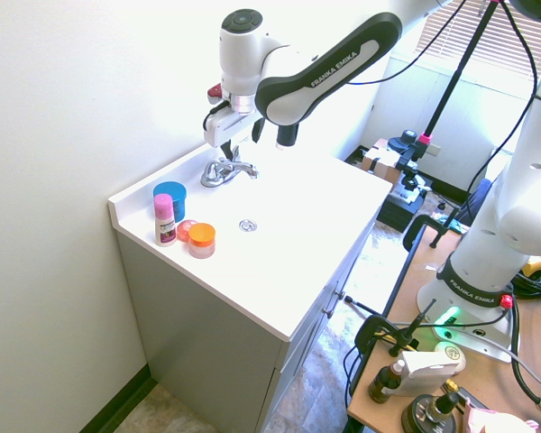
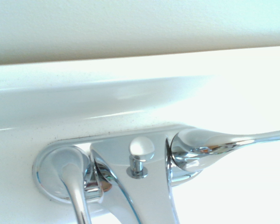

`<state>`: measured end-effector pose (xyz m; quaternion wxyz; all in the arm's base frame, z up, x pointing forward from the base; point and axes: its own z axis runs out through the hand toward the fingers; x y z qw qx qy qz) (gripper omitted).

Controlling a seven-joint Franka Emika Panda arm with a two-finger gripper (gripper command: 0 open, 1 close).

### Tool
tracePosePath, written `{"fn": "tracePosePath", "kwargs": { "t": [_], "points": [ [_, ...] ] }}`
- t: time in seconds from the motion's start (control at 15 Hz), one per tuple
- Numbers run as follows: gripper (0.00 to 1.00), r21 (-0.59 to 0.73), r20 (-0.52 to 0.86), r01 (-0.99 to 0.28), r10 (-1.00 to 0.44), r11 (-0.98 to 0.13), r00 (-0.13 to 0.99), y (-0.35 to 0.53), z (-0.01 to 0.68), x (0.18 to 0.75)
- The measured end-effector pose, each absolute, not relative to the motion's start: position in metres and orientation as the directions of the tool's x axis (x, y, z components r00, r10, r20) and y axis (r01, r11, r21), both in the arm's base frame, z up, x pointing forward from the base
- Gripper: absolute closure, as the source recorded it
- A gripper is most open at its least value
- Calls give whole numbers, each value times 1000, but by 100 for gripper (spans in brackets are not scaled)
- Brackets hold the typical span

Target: Turn off the hot water

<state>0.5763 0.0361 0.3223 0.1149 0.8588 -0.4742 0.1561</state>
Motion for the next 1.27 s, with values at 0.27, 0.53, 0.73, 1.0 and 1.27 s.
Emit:
{"fn": "tracePosePath", "kwargs": {
  "t": [0.27,0.53,0.73,1.0,1.27],
  "points": [
    [0,68,317,-836,-783,-544,535,44,319,582],
    [0,65,244,-834,-802,-548,546,58,314,589],
    [0,40,225,-837,-811,-546,540,73,316,600],
    [0,29,235,-844,-817,-535,526,69,317,611],
    [0,5,170,-855,-842,-519,512,59,329,594]
  ]
}}
